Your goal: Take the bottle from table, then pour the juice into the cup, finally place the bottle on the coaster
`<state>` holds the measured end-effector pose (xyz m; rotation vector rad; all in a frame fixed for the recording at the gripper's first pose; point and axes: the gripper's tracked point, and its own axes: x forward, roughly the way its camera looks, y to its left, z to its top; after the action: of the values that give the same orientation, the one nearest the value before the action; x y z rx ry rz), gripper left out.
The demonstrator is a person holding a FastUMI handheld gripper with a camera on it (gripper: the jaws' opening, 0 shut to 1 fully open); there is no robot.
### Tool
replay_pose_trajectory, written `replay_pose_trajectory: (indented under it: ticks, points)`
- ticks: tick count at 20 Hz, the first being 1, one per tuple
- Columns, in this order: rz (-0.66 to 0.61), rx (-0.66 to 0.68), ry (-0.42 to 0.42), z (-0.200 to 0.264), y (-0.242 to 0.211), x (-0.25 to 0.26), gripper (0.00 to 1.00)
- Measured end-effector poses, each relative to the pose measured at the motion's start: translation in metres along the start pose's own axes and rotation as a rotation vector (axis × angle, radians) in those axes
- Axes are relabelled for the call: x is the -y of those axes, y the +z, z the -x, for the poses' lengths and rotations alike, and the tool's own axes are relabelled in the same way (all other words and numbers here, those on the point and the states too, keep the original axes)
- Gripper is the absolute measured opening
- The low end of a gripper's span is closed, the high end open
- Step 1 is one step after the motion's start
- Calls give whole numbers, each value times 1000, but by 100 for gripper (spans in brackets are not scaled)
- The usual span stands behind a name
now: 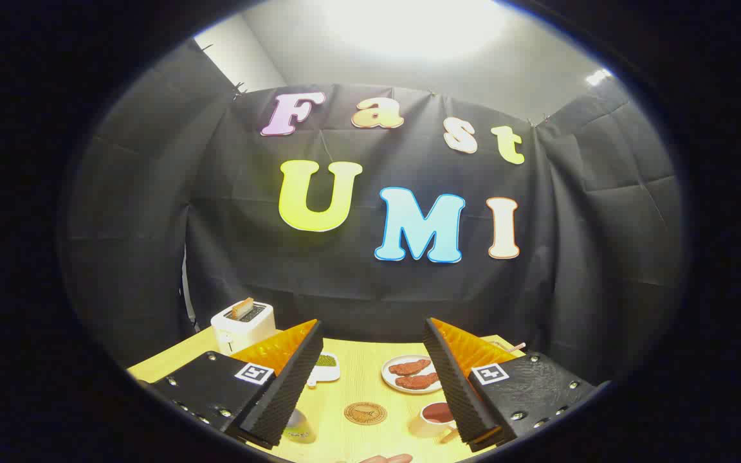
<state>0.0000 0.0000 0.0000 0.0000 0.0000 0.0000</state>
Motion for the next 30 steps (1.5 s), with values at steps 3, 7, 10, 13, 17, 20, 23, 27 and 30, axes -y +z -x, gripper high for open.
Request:
replay_pose_trajectory:
  ticks: [3,7,10,13,17,20,23,27,30]
  points:
    - [17,-2,1,1,-2,-5,96]
    - [6,16,2,3,0,-7,96]
    - [-13,16,0,4,-1,-6,97]
    - [-29,14,-4,4,-5,-5,96]
    - [-43,9,-32,6,-17,-2,96]
    - [-51,22,-36,8,-22,-5,97]
    - [-45,42,-25,9,-31,-16,97]
    - [-53,47,-3,8,-57,-37,96]
    - [-54,37,13,7,-80,-53,97]
